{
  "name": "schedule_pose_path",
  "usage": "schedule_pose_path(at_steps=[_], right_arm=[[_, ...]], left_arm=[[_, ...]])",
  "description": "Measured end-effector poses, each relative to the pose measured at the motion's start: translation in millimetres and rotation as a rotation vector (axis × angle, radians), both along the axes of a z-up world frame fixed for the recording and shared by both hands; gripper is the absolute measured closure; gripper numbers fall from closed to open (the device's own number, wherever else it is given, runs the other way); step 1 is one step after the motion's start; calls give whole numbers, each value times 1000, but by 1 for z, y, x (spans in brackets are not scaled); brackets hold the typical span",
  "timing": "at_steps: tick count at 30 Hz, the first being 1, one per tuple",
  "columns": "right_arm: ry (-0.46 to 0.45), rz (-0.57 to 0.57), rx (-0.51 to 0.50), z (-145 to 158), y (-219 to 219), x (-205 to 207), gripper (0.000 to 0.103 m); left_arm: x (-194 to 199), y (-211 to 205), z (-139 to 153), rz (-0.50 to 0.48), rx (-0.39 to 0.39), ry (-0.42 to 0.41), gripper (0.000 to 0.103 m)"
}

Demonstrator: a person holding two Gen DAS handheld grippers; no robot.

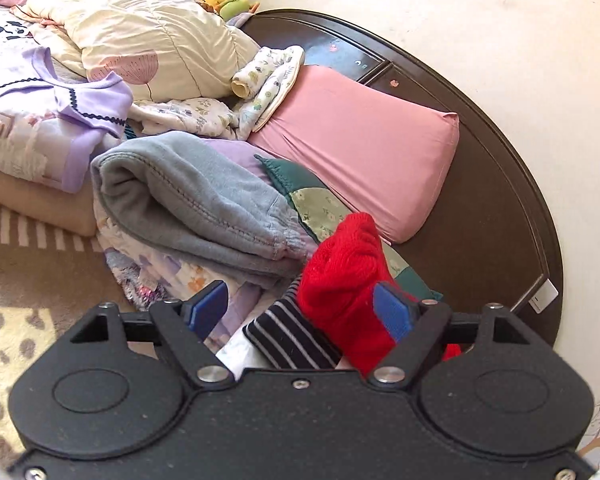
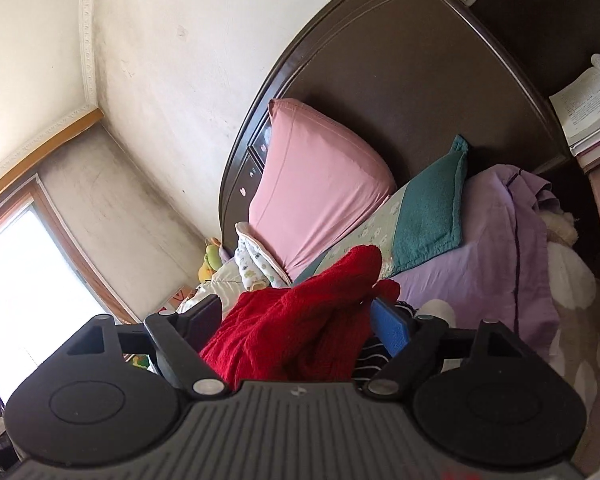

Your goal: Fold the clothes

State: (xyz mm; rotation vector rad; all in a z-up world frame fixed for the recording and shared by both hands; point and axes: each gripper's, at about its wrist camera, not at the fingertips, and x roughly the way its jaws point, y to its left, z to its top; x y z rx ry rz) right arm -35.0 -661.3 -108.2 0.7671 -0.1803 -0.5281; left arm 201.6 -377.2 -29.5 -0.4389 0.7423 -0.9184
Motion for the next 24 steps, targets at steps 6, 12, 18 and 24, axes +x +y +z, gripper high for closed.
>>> schedule_pose_path(at_steps=[6, 12, 18, 24], right_arm=[[74, 75, -143, 7, 37, -9, 21], [188, 302, -130, 36, 94, 23, 17], [369, 588, -154, 48, 198, 59, 1], [482, 783, -201, 57, 296, 69, 0]], left_arm=[[-40, 81, -7, -9, -10, -21, 22], [-90, 186, -8, 131, 96, -93, 9], [-129, 280, -15, 406, 268, -61, 1], [-173, 327, -9, 552, 462, -77, 0]])
